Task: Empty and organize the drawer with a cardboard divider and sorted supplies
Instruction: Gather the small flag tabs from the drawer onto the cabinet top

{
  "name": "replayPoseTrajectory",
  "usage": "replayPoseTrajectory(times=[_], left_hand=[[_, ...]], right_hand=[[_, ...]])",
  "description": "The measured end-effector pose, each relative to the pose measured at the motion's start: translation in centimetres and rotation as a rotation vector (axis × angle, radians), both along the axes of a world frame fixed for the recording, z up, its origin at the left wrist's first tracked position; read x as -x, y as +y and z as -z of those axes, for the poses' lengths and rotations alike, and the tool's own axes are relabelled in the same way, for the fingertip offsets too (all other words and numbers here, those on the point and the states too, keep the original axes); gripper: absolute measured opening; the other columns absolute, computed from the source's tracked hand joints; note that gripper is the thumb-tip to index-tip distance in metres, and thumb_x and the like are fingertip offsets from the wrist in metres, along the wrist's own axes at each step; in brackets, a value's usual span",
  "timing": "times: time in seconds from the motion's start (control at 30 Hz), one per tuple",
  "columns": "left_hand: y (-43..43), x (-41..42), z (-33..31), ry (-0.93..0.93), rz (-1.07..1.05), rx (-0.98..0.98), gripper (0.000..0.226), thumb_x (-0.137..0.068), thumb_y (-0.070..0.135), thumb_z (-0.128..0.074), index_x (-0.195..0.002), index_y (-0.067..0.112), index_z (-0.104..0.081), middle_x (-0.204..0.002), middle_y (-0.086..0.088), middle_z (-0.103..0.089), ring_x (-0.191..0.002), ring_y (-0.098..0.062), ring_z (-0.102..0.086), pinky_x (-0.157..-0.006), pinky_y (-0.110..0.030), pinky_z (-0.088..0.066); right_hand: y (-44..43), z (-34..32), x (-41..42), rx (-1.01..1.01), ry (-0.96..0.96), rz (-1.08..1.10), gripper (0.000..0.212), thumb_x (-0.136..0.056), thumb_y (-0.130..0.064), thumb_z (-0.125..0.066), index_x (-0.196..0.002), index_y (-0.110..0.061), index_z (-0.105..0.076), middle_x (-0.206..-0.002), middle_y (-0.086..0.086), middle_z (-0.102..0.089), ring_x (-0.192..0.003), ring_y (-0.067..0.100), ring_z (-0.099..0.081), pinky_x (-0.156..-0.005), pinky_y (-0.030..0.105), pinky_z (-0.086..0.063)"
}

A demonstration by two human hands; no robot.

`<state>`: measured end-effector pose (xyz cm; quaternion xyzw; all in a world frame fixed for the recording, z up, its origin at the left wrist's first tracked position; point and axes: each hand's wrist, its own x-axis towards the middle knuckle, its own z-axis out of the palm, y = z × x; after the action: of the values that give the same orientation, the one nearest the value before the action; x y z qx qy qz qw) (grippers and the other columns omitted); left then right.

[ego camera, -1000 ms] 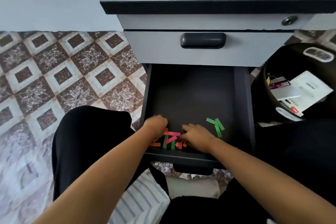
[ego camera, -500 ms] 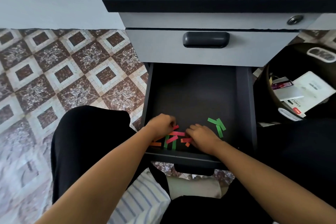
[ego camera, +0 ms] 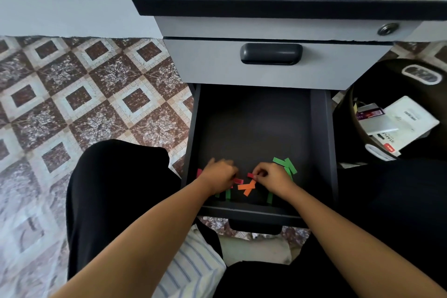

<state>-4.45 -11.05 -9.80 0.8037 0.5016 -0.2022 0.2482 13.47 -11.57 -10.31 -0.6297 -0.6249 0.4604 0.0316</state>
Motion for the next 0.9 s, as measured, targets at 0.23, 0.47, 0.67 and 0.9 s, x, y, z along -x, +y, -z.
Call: replayPoseTrajectory(times=[0.23,0.47,0.67,0.9], left_hand=[[-0.1,-0.3,0.0,0.018,0.002,0.027,0.028,-0.094,0.025,-0.047,-0.119,0.013,-0.052,-0.123,-0.01,-0.052,-0.119,-0.028,-0.045,-0.104,-0.047,-0.028],[0.0,-0.4,-0.5,0.022,-0.082,0.085,0.021,-0.094,0.025,-0.046,-0.109,0.015,-0.056,-0.115,-0.007,-0.058,-0.113,-0.025,-0.051,-0.105,-0.046,-0.024],[1.8,1.0,-2.2,-0.222,-0.415,0.101,0.013,-0.087,0.023,-0.061,-0.094,0.013,-0.065,-0.105,-0.007,-0.064,-0.101,-0.023,-0.058,-0.083,-0.027,-0.041],[3.1,2.6,-4.8,-0.472,-0.717,0.128,0.011,-0.081,0.008,-0.068,-0.084,0.013,-0.059,-0.07,0.002,-0.057,-0.074,-0.016,-0.057,-0.062,-0.018,-0.043]], right_hand=[[-0.2,0.1,0.2,-0.017,-0.011,-0.01,0.006,-0.086,-0.014,-0.064,-0.09,-0.012,-0.068,-0.079,-0.003,-0.059,-0.078,0.011,-0.054,-0.067,0.023,-0.041],[-0.3,-0.1,0.2,-0.021,-0.035,-0.051,0.007,-0.087,-0.016,-0.063,-0.091,-0.014,-0.068,-0.083,-0.003,-0.061,-0.079,0.011,-0.055,-0.073,0.028,-0.046],[-0.3,-0.9,1.2,-0.098,-0.047,-0.25,0.014,-0.087,-0.014,-0.06,-0.098,-0.014,-0.069,-0.101,0.004,-0.064,-0.091,0.019,-0.06,-0.079,0.029,-0.047],[-0.4,-0.7,5.6,-0.12,-0.042,-0.548,0.027,-0.092,-0.029,-0.056,-0.112,-0.015,-0.067,-0.11,0.011,-0.065,-0.102,0.027,-0.06,-0.084,0.033,-0.048]])
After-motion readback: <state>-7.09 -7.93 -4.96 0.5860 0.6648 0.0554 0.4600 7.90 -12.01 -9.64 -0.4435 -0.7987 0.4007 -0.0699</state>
